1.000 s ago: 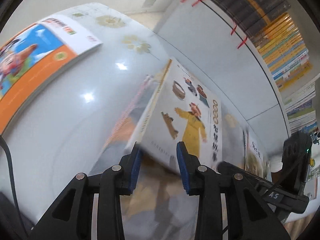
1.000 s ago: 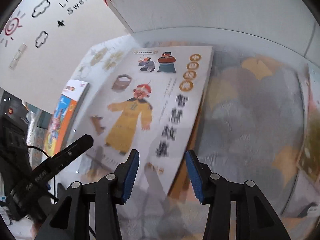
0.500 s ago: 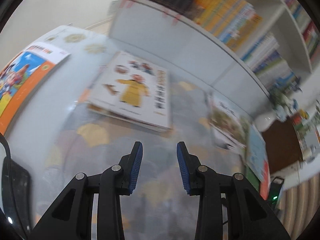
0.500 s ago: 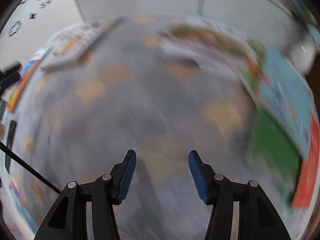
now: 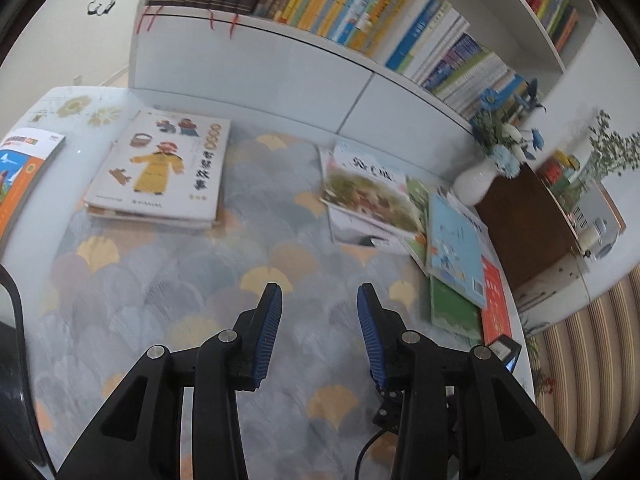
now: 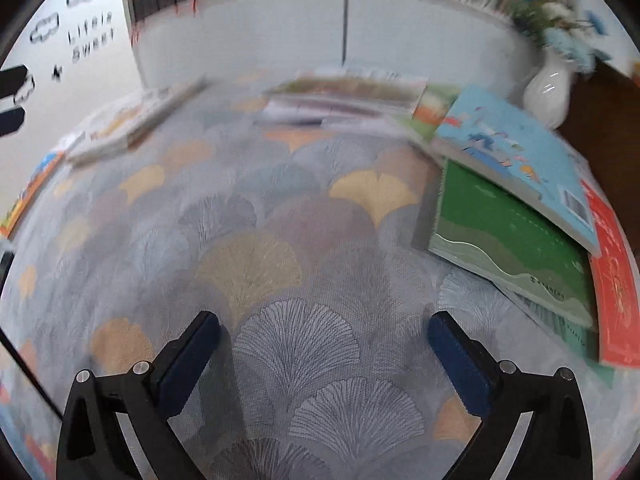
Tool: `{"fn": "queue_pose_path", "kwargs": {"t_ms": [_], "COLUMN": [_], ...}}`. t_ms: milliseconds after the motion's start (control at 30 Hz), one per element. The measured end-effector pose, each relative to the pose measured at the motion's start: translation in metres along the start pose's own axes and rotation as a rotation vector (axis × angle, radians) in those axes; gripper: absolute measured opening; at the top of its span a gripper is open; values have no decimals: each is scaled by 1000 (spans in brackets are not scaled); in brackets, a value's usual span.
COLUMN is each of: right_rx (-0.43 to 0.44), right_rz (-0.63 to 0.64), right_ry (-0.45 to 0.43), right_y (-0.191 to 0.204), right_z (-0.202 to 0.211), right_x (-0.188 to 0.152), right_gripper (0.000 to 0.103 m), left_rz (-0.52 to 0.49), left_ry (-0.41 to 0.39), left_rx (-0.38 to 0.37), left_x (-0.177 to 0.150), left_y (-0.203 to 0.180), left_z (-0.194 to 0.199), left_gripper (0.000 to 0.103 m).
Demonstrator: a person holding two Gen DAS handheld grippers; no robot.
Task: Organize books
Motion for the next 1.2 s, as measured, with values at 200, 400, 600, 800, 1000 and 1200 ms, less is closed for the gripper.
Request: {"fn": "queue_pose_path", "kwargs": {"t_ms": [200, 400, 600, 800, 1000, 1200], "right_rx": [3, 4, 3, 3, 3, 3], "right_rz": [-3, -6, -7, -6, -6, -6], "right_ry": [-3, -4, -4, -4, -4, -4], "right_y": [4, 5, 4, 4, 4, 4], "right_z": [0, 1, 1, 1, 1, 1], "right_x": [5, 4, 2, 2, 3, 3], "right_gripper": [103, 103, 103, 103, 103, 103], "left_rz": [10, -23, -51, -34, -36, -25], "left_ry": [24, 11, 28, 37, 39, 30], "left_rx": [-30, -63, -80, -90, -98, -104], "left_x": [-10, -9, -13, -15, -15, -11], "left_y": [-13, -37, -47, -45, -48, -45], "left_z": [7, 14, 21, 19, 18, 18], "left_gripper": [36, 36, 36, 36, 36, 36]}}
Point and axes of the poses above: each gripper's, at about its wrist camera, not at the fingertips, and z roughly against the way its jaws point, y to its left, x to its top, the point moved 6 cm from there along -z, roughly the way its jaws point, and after that the axes turned 12 degrees about -y, right-handed, at the moved point
